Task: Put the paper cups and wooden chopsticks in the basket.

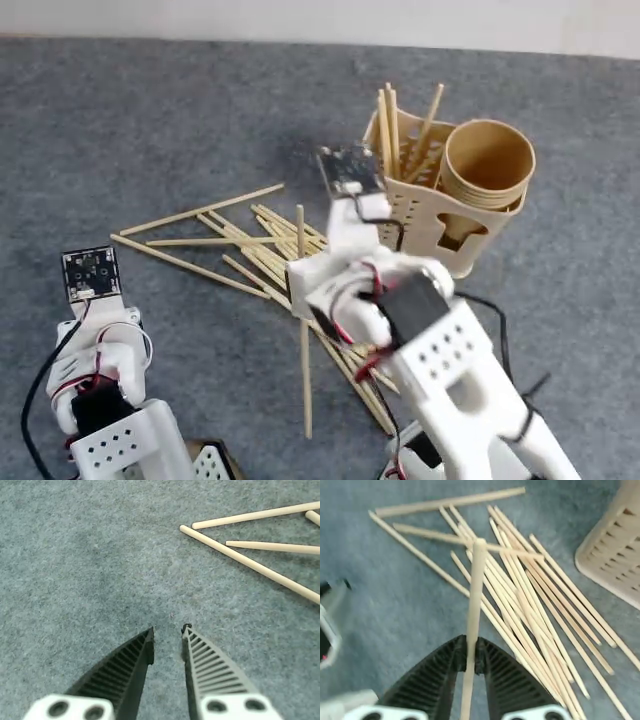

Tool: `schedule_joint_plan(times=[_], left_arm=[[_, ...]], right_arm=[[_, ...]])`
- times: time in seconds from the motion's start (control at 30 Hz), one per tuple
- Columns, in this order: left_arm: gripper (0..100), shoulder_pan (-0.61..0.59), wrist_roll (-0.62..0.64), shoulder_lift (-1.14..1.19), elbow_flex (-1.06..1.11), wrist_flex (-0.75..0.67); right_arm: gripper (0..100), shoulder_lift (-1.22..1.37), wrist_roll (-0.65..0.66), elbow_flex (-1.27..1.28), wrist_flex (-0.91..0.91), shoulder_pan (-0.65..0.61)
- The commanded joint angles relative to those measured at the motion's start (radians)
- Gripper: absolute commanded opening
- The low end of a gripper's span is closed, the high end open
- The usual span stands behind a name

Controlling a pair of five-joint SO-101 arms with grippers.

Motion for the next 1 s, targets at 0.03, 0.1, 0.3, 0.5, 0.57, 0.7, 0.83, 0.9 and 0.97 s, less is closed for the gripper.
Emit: schedule_joint_plan(times=[0.03, 0.1, 0.3, 0.5, 0.57, 0.7, 0.83, 0.9, 0.97], left_arm=[[11, 0.018, 0.008, -0.008, -0.002, -0.014], [11, 0.018, 0.008, -0.008, -0.002, -0.014], [11, 0.018, 0.008, -0.008, -0.002, -0.014], [11, 0.018, 0.008, -0.008, -0.002, -0.014], [11, 0.018, 0.008, -0.008, -0.002, -0.014], [11, 0.018, 0.008, -0.008, -0.001, -0.014], [11, 0.018, 0.008, -0.008, -0.001, -0.014], [11, 0.018, 0.006, -0.008, -0.001, -0.015], [11, 0.018, 0.006, -0.008, -0.001, -0.015]], right_arm=[[0.4, -0.186, -0.060, 0.170, -0.226, 0.015], [0.4, -0.263, -0.077, 0.254, -0.312, 0.015], [0.4, -0.512, -0.075, 0.496, -0.568, 0.016], [0.4, -0.717, 0.110, 0.630, -0.754, 0.091], [0.4, -0.762, 0.146, 0.657, -0.809, 0.116], [0.4, -0.769, 0.173, 0.671, -0.938, 0.200], [0.4, -0.728, 0.178, 0.598, -1.009, 0.323], [0.4, -0.693, 0.180, 0.550, -1.032, 0.358], [0.4, -0.650, 0.180, 0.513, -1.070, 0.381]])
